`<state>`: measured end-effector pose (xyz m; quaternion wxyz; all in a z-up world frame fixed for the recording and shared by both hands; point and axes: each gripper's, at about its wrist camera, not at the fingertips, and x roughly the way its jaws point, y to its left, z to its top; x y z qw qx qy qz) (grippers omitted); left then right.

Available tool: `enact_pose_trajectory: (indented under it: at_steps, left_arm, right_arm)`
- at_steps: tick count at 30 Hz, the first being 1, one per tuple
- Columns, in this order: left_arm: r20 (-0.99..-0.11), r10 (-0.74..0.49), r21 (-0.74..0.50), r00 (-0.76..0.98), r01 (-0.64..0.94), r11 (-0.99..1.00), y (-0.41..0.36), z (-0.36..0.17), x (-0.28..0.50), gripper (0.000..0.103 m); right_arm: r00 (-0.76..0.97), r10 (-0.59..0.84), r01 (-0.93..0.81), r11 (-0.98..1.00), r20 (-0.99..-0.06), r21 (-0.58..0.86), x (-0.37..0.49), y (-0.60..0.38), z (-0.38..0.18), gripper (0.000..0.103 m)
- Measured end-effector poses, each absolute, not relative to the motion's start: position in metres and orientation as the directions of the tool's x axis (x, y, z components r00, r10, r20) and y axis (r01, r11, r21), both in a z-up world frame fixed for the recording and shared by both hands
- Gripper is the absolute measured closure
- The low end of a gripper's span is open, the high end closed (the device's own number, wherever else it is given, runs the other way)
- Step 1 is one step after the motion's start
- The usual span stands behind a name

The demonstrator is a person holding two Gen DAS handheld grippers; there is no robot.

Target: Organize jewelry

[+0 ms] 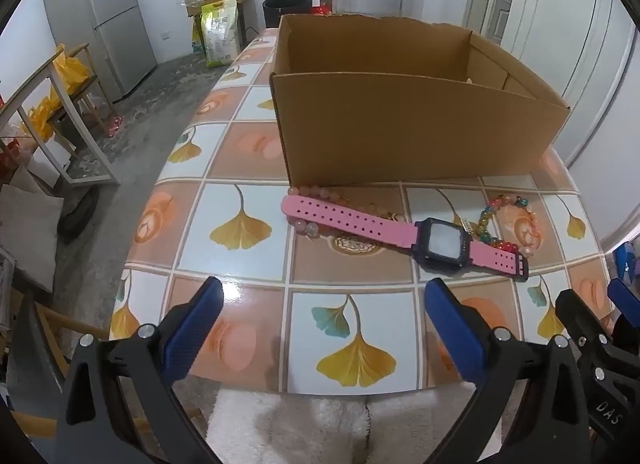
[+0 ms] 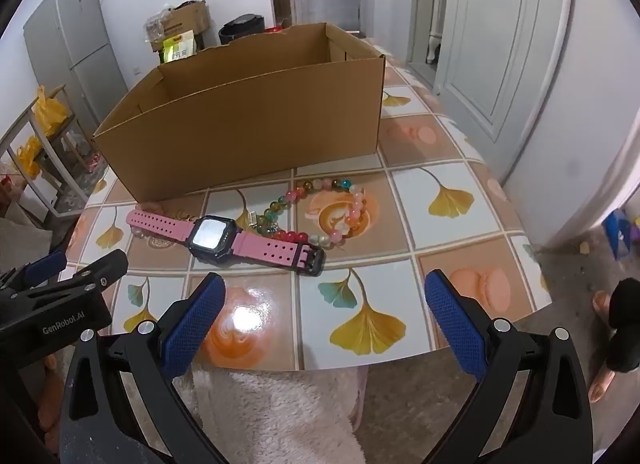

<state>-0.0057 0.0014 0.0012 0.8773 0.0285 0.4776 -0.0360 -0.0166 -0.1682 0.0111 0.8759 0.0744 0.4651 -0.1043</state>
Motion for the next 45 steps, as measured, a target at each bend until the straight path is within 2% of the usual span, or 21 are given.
enact_pose_trajectory:
  at_steps: [45]
  left_arm:
    - [-0.840, -0.032, 0.010, 0.542, 0.074, 0.997, 0.0060, 0.0003, -0.0039, 0.004]
  right_arm:
    - [0.553, -0.122, 0.247, 0.969, -0.824, 0.022, -0.0136, -0.1640, 0.0134, 0.008]
